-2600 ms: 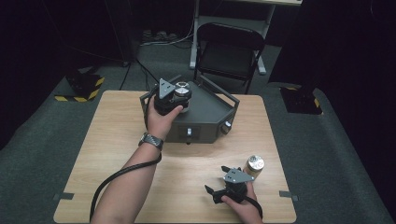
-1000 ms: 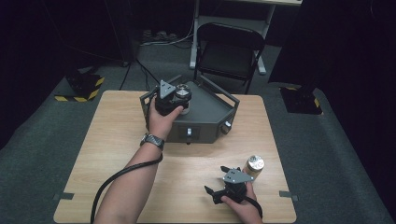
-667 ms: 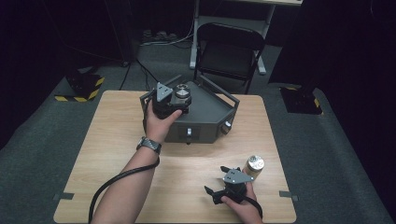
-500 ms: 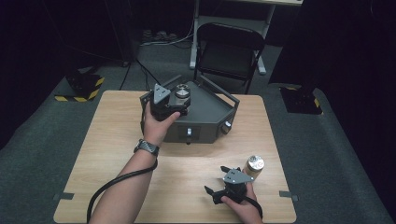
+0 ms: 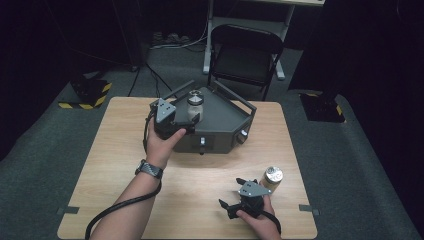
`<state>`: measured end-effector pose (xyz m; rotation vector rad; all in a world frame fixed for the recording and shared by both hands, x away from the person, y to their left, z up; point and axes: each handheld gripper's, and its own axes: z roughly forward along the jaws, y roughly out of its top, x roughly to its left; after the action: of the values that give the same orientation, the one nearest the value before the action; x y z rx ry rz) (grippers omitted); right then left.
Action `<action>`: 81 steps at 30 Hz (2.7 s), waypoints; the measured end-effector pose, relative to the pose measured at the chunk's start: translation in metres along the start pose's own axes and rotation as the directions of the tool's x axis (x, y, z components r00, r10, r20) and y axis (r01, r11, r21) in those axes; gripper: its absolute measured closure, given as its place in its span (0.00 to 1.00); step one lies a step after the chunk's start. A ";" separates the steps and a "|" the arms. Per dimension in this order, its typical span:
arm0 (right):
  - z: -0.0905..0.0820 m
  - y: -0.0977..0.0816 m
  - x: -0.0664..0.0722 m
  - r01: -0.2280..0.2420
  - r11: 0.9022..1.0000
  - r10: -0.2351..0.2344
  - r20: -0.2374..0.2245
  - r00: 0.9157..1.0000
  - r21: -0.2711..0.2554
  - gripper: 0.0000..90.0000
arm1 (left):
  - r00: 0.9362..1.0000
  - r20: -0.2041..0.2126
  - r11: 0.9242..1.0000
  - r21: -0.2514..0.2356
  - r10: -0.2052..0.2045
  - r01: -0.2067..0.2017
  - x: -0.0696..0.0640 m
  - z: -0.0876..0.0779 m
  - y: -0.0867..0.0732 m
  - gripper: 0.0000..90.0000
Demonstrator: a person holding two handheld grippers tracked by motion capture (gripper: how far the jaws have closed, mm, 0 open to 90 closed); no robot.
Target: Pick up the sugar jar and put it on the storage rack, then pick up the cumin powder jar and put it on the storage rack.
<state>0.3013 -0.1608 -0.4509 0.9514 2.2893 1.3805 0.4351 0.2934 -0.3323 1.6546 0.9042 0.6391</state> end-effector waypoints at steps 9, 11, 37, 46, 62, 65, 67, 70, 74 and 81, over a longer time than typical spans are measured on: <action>0.000 0.000 0.001 0.004 1.000 -0.004 0.000 1.000 0.002 0.01 | 1.000 0.002 1.000 -0.012 0.019 -0.019 -0.007 -0.032 -0.015 0.01; 0.000 0.000 0.001 0.005 1.000 -0.005 0.001 1.000 0.003 0.01 | 1.000 0.003 1.000 -0.019 0.016 -0.016 -0.008 -0.039 -0.020 0.01; 0.001 0.002 0.004 0.011 1.000 -0.011 0.012 1.000 0.013 0.01 | 0.999 0.035 1.000 -0.014 0.020 -0.019 -0.016 -0.111 -0.088 0.01; 0.002 0.003 0.006 0.021 1.000 -0.021 0.017 1.000 0.017 0.01 | 0.998 0.053 0.998 0.054 0.024 -0.027 -0.011 -0.124 -0.114 0.01; 0.003 0.005 0.009 0.024 0.999 -0.025 0.033 0.999 0.028 0.01 | 0.998 0.054 0.979 0.201 0.030 -0.040 -0.015 -0.136 -0.134 0.01; 0.002 0.005 0.011 0.020 0.999 -0.021 0.043 0.999 0.026 0.01 | 0.997 0.055 0.971 0.231 0.045 -0.057 -0.017 -0.135 -0.135 0.01; 0.003 0.005 0.010 0.020 0.999 -0.021 0.042 0.999 0.029 0.01 | 0.996 0.059 0.965 0.251 0.060 -0.073 -0.018 -0.134 -0.134 0.01; 0.003 0.006 0.011 0.016 0.999 -0.017 0.045 0.999 0.032 0.01 | 0.996 0.061 0.961 0.265 0.065 -0.079 -0.019 -0.133 -0.134 0.01; 0.003 0.005 0.013 0.026 0.999 -0.027 0.054 0.998 0.030 0.01 | 0.994 0.064 0.958 0.270 0.083 -0.098 -0.021 -0.133 -0.134 0.01; 0.003 0.004 0.016 0.033 0.999 -0.034 0.060 0.998 0.025 0.01 | 0.990 0.071 0.950 0.281 0.119 -0.134 -0.025 -0.132 -0.132 0.01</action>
<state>0.2929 -0.1468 -0.4472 0.9448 2.2716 1.2963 0.2849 0.3611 -0.4237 1.9919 0.8875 0.5676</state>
